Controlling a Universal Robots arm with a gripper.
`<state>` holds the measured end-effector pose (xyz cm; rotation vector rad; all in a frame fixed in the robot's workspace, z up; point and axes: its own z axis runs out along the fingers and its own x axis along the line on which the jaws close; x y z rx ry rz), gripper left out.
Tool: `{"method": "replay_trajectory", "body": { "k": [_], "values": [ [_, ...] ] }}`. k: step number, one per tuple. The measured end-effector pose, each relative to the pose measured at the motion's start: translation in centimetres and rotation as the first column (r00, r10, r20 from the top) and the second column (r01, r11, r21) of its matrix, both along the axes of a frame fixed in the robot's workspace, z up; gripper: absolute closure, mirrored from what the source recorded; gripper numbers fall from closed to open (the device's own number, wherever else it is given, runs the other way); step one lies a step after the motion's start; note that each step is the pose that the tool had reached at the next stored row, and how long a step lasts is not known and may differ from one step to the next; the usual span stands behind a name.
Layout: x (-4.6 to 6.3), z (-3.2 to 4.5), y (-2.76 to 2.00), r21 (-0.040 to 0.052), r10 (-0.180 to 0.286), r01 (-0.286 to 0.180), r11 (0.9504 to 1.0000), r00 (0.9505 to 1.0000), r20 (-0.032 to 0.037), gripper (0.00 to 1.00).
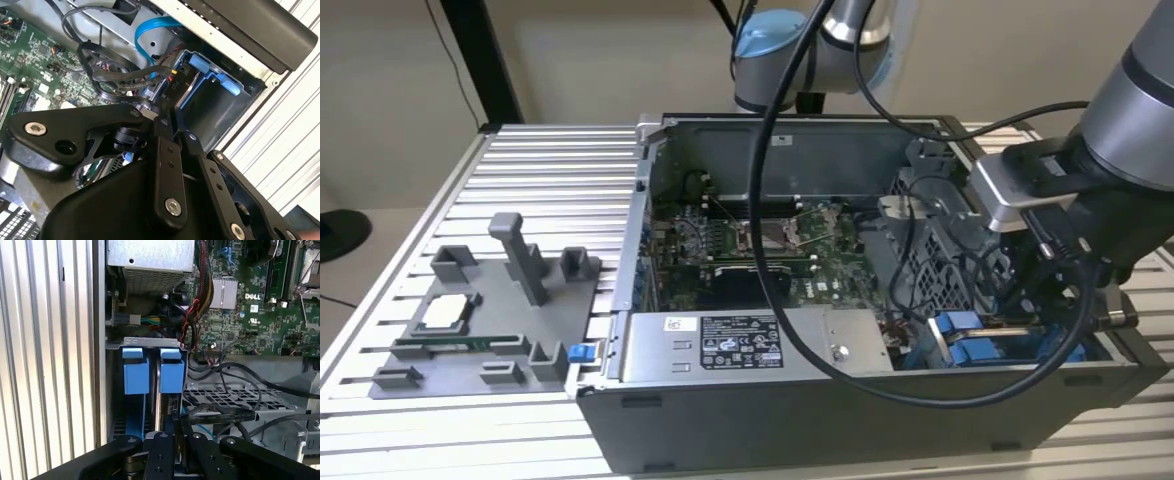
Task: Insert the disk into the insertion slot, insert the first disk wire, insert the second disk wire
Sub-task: 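Insert the second disk wire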
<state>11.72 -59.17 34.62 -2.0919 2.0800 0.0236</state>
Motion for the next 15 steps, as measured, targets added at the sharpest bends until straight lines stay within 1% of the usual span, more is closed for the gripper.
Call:
{"method": "replay_trajectory", "body": {
  "k": [1,5,11,15],
  "values": [
    [0.0,-0.02,0.03,-0.0001,0.0,0.0,1.0,1.0,0.0011,1.0],
    [0.02,-0.03,0.25,-0.0002,0.0,0.0,1.0,1.0,0.0013,1.0],
    [0.13,-0.05,0.29,-0.0011,0.0,0.0,1.0,1.0,0.0014,1.0],
    [0.17,-0.19,0.29,-0.0028,0.0,0.0,1.0,1.0,0.0038,1.0]
  ]
}}
